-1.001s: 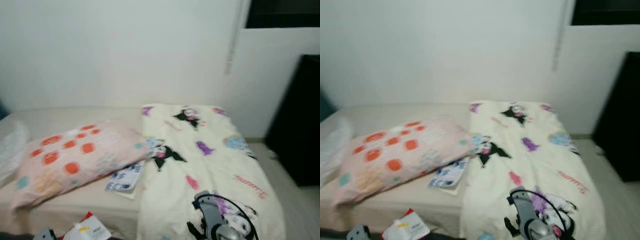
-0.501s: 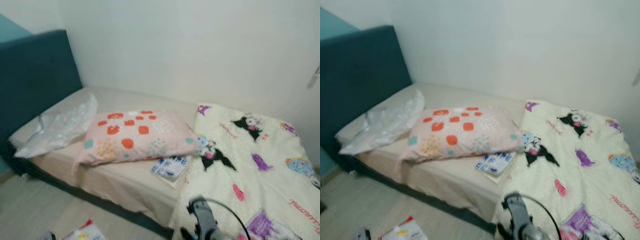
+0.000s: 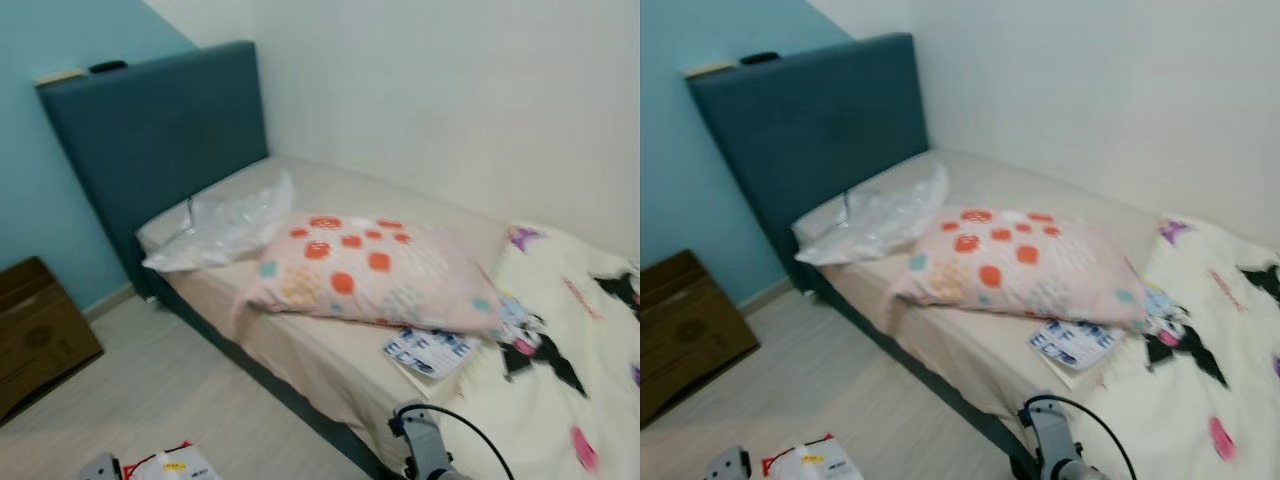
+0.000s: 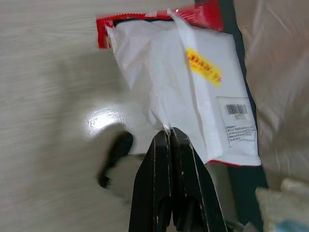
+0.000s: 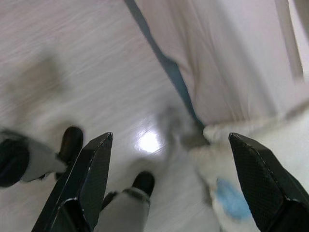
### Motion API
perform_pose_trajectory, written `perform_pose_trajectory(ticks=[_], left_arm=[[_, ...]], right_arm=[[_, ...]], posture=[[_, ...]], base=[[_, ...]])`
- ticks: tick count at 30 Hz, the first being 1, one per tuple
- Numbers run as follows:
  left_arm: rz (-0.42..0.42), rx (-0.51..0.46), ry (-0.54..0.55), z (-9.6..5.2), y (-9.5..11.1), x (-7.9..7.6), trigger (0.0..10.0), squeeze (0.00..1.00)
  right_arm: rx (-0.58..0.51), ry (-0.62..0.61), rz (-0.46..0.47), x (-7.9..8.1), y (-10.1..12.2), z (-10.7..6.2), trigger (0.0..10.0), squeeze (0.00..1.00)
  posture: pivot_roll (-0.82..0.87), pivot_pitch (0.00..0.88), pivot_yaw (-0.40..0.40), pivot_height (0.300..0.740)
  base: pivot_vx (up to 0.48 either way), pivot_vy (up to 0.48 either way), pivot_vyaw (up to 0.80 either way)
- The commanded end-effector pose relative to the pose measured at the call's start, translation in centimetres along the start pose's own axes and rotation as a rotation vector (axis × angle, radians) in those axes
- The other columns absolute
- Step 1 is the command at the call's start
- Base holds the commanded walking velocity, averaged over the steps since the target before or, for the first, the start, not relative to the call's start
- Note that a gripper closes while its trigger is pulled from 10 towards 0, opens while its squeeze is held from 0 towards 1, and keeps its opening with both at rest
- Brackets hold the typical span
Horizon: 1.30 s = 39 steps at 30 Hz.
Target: Clean up the room
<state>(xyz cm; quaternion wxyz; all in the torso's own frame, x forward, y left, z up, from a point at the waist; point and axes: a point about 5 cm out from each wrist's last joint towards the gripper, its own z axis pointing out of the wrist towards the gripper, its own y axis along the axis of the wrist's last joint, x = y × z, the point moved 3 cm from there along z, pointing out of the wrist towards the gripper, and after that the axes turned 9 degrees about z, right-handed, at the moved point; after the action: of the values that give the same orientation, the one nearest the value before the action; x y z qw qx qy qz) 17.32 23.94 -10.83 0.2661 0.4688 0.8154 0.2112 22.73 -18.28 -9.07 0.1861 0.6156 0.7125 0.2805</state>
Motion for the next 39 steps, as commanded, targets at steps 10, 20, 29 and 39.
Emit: perform_pose_trajectory(ticks=[10,20,29,39], left_arm=[[0.031,0.005,-0.015,0.2,0.1,-0.5,10.0,0.0],[0.036,0.017,-0.02,0.1,-0.2,-0.6,10.0,0.0],[0.043,0.018,-0.032,0.2,-0.2,-1.0,10.0,0.0],[0.047,0.026,-0.035,0.2,-0.5,-1.0,10.0,0.0]], right_arm=[[-0.036,-0.029,0.035,0.2,1.2,0.3,10.0,0.0],[-0.064,0.023,0.017,0.7,1.6,0.3,10.0,0.0],[-0.071,0.05,0.009,1.0,2.0,0.4,10.0,0.0],[-0.078,0.02,0.028,0.6,1.9,0.3,10.0,0.0]], posture=[[-0.01,0.0,-0.021,0.714],[-0.02,0.0,-0.027,0.714],[-0.02,0.0,-0.028,0.714],[-0.02,0.0,-0.024,0.714]], base=[[0.459,0.0,0.08],[0.48,0.0,0.46],[0.48,0.0,0.78],[0.458,0.0,0.77]])
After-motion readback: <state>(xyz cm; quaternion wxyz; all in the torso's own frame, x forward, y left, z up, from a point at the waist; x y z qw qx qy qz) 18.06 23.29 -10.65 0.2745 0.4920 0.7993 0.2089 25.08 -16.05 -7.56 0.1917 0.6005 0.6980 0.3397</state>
